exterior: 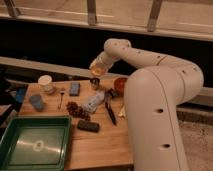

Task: Place apple in metal cup

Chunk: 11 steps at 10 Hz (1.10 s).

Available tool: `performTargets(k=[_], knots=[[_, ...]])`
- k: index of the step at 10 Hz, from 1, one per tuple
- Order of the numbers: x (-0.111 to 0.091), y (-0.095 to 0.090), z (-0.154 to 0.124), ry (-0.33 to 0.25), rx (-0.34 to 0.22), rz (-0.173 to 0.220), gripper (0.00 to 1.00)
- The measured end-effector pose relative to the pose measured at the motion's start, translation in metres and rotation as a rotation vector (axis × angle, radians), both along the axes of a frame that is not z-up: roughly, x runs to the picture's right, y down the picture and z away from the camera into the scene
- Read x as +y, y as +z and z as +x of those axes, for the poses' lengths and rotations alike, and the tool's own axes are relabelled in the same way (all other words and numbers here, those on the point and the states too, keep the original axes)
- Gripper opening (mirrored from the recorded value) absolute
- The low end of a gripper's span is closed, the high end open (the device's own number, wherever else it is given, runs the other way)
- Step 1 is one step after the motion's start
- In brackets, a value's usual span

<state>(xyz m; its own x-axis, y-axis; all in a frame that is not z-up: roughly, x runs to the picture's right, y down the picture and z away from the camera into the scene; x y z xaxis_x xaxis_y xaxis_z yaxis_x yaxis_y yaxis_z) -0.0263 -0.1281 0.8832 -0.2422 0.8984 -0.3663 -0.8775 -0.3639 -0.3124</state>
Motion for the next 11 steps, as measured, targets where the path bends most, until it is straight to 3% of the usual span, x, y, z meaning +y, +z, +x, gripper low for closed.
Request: performTargets(k=[3,6,11], knots=[[-0.001,0.000,0.000,0.003,-0.001,0.001,0.00],[0.000,0.008,0.005,0.049,-0.034,-0.012,0.00],[0.005,0.031,-0.005,0.053,-0.045,-0.037,0.00]])
